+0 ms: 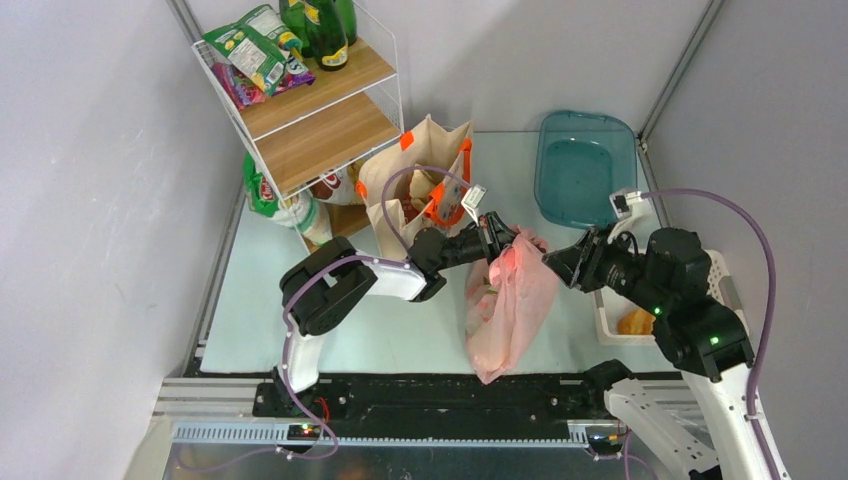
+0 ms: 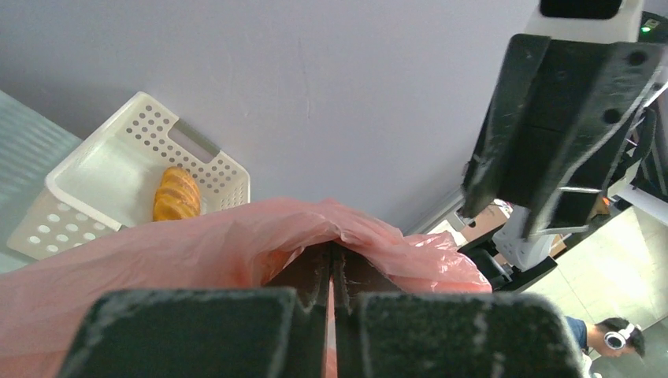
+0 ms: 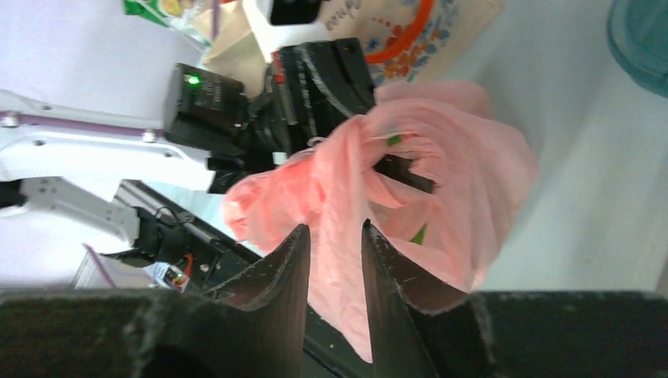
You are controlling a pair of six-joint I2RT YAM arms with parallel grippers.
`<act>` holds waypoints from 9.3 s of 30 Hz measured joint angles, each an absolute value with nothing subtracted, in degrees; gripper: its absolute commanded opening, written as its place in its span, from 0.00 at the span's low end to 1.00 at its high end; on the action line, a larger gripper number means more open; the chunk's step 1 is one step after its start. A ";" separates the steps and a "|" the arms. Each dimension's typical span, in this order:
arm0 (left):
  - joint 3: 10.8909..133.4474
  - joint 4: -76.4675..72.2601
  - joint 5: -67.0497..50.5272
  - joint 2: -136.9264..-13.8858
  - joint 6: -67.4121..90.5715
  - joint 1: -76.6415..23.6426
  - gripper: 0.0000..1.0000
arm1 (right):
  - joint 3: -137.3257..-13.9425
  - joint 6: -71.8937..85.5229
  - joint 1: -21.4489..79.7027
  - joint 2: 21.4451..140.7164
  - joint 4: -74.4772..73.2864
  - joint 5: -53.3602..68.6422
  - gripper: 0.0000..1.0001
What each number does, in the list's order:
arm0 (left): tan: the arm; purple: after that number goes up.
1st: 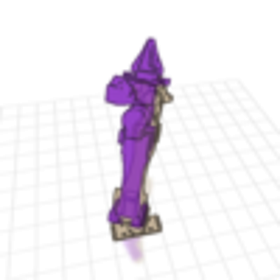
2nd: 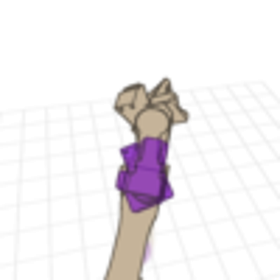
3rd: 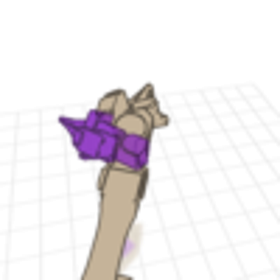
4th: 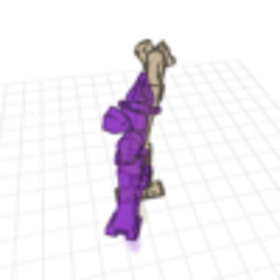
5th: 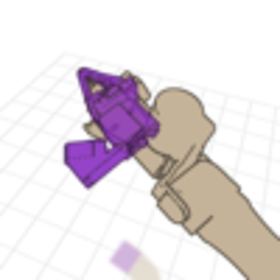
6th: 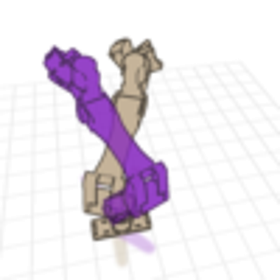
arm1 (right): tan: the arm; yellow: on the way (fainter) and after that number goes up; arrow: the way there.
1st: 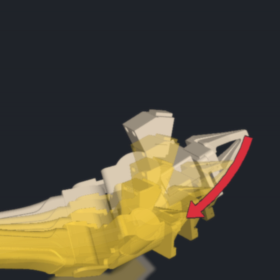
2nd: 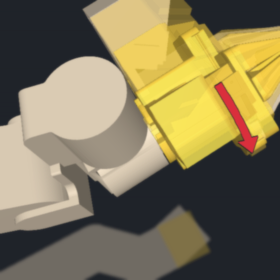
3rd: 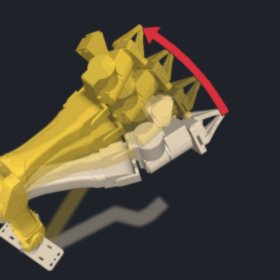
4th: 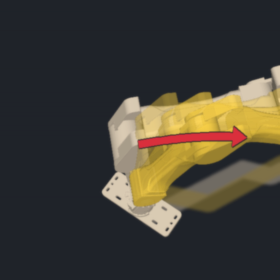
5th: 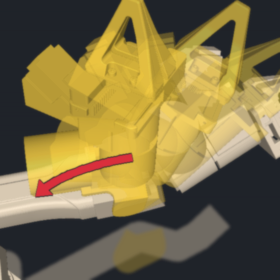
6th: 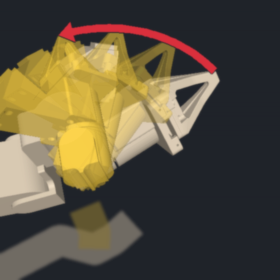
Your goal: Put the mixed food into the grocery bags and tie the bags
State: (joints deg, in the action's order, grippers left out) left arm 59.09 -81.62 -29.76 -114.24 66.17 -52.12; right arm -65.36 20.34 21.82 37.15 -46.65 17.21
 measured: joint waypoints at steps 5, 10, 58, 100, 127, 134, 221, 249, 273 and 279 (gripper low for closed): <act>59.09 -81.78 -30.13 -114.24 66.22 -52.10 0.00 | -62.15 19.40 21.50 37.34 -48.66 16.12 0.27; 59.09 -81.78 -30.17 -114.24 66.63 -52.10 0.00 | -57.39 19.66 23.88 38.76 -48.25 17.56 0.28; 58.96 -82.15 -32.32 -115.20 67.55 -52.10 0.00 | -50.24 22.59 30.15 40.45 -38.92 24.32 0.24; 58.83 -83.13 -34.92 -115.20 70.41 -52.12 0.00 | -49.50 26.59 1.89 33.06 -38.02 38.54 0.34; 62.61 -83.35 -39.53 -115.26 72.69 -53.12 0.00 | -46.72 31.79 -5.82 35.46 -32.14 50.52 0.42; 62.61 -83.57 -39.92 -115.35 73.25 -53.21 0.00 | -45.39 33.74 -6.09 35.62 -30.79 51.09 0.14; 45.36 -79.75 -36.80 -103.53 68.47 -50.83 0.22 | -44.73 33.36 -7.09 30.87 -33.63 46.09 0.00; 36.34 -8.49 5.06 -46.83 40.93 -56.12 1.00 | -44.73 32.99 -7.09 28.01 -34.04 43.27 0.00; 48.82 1.78 16.34 -58.94 41.54 -68.53 0.76 | -44.73 34.06 -7.09 25.67 -34.22 43.31 0.00; 49.32 -2.92 12.99 -62.43 41.47 -69.54 0.69 | -44.73 34.06 -6.87 25.67 -34.50 43.31 0.00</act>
